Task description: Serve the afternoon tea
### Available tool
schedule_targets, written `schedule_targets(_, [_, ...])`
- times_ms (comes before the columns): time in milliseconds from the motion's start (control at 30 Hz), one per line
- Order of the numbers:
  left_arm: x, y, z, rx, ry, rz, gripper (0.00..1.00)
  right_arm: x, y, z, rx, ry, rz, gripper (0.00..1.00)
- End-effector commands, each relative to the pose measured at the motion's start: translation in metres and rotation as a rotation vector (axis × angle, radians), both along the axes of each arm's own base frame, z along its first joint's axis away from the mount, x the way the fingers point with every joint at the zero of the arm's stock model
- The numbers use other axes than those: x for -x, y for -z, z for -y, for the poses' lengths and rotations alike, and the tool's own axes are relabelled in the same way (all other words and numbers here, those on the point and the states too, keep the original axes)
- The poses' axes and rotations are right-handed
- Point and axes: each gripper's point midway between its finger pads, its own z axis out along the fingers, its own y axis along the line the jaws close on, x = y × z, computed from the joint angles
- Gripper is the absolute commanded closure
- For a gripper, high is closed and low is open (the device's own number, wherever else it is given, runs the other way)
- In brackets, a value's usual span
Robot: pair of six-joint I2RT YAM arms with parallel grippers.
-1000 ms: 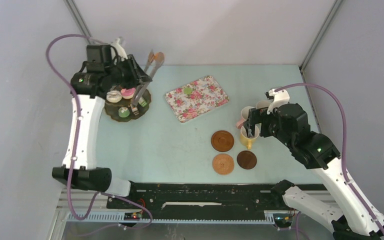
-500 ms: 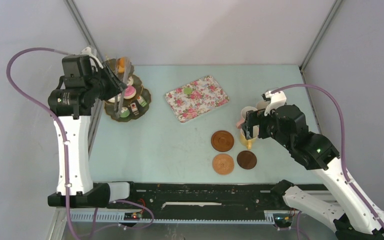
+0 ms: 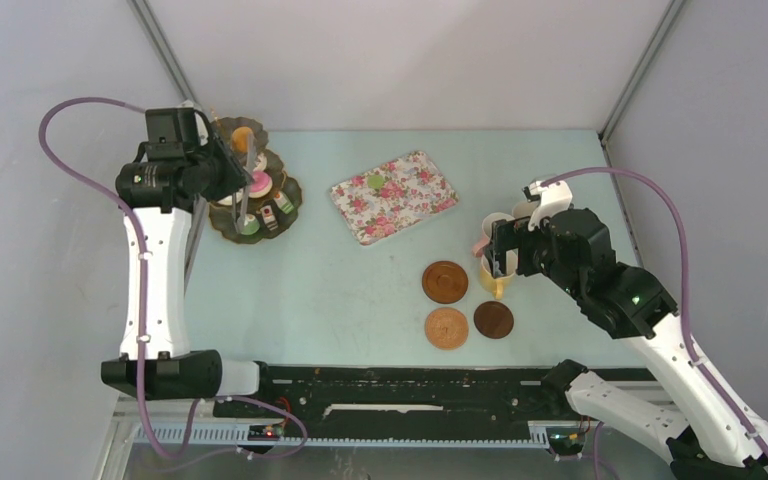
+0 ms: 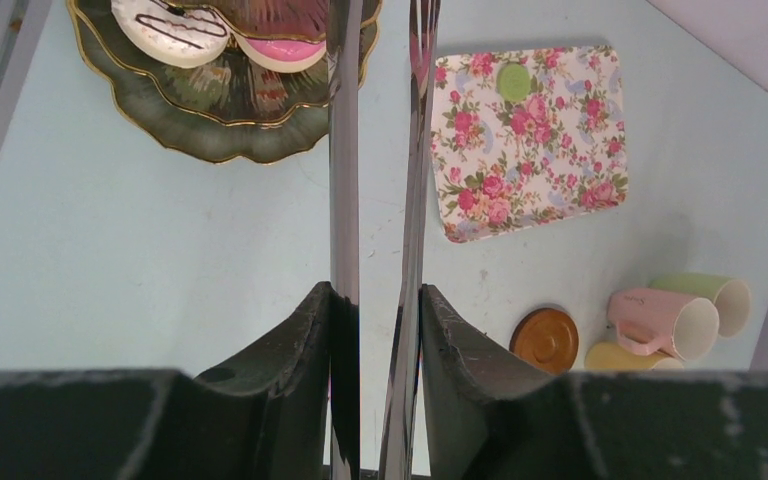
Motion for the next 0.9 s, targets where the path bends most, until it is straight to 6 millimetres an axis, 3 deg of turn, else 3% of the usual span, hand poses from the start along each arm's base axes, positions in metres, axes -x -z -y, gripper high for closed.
schedule_targets(0, [-0.01, -0.01, -0.008, -0.011, -0.035, 0.055, 0.64, -0.009, -0.022, -0.001, -0.028, 0.015, 0.069, 0.0])
schedule_targets(533, [-0.009, 0.008, -0.016, -0.035, -0.047, -0.004, 0.6, -0.011, -0.02, -0.002, -0.029, 0.018, 0.059, 0.0])
schedule_targets(867, [-0.012, 0.004, -0.021, -0.048, -0.068, 0.012, 0.53, -0.011, -0.021, 0.0, -0.031, 0.022, 0.06, 0.0])
